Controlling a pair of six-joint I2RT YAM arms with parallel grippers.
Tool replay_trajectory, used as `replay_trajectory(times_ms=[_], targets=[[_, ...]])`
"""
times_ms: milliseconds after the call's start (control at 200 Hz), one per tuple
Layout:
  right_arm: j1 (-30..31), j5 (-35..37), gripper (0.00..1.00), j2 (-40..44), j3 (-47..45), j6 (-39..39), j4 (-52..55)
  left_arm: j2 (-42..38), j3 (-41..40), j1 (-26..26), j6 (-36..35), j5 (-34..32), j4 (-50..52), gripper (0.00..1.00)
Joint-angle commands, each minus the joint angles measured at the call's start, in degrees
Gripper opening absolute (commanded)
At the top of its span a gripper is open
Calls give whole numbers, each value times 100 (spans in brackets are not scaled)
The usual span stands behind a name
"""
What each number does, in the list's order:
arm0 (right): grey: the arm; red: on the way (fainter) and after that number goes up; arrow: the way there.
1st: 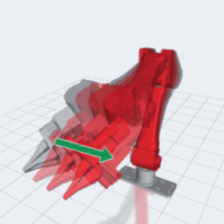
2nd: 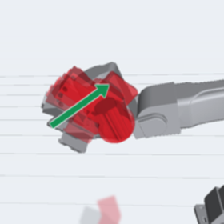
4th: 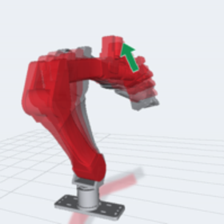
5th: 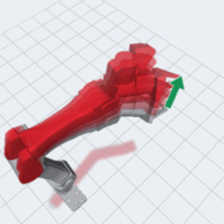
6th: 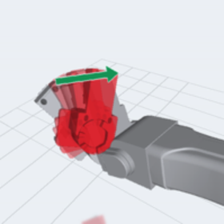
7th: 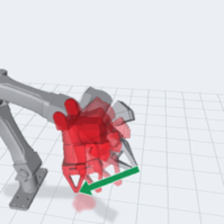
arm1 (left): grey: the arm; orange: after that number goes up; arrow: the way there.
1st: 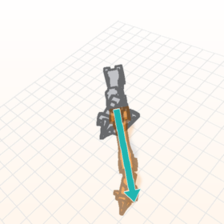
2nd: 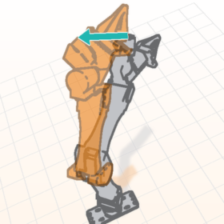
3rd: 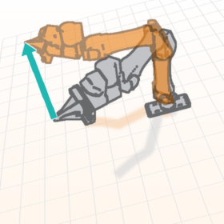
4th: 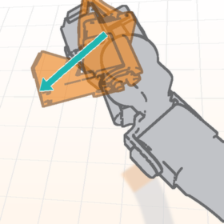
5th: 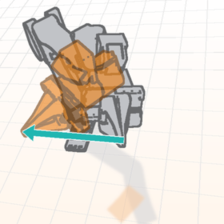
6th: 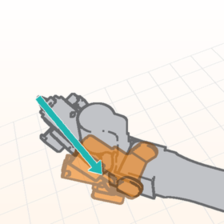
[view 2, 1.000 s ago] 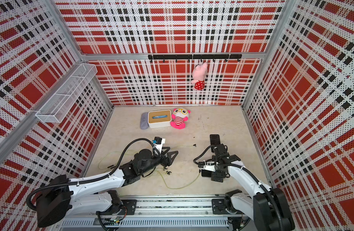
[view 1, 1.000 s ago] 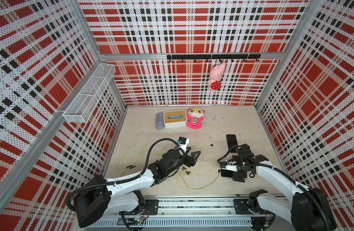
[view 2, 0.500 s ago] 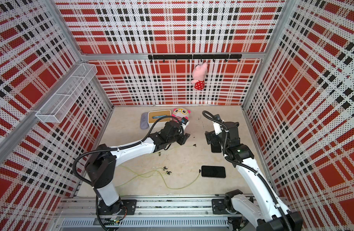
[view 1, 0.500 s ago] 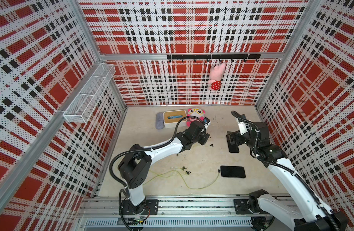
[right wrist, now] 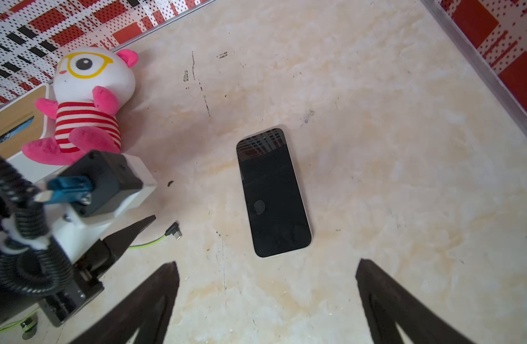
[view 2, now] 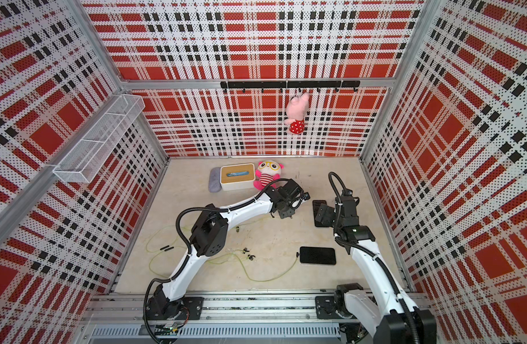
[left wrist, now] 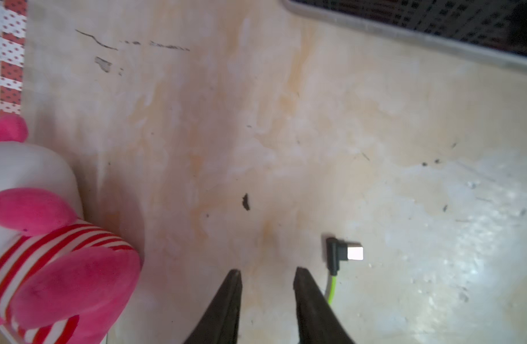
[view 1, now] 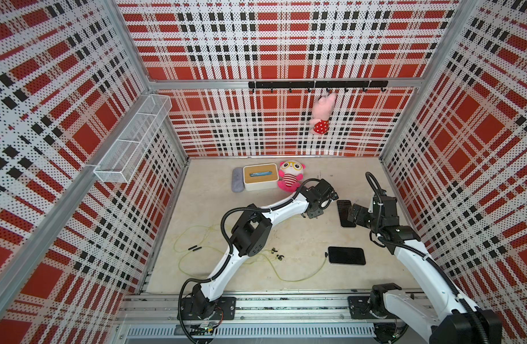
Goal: Plug wired earphones into phones
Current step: Pick up the wired earphone from the center of the board.
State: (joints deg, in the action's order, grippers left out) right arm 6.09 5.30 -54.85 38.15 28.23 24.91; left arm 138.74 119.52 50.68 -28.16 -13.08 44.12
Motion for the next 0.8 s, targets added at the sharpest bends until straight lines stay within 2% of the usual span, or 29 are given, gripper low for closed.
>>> replay_trajectory(times_ms=[0,165,396,797], targets=[[-20,102,95,359,-131,240,-254,210,381,-11,-527,-87,557,35],[-19,103,93,636,-236,306,-250,445,730,-160,-565,220,899,35],[-19,70,90,648,-386,306,-327,487,605,-321,-626,1048,1122,35],[-18,129,86,598,-495,306,-355,528,448,-524,-611,1740,1212,29]])
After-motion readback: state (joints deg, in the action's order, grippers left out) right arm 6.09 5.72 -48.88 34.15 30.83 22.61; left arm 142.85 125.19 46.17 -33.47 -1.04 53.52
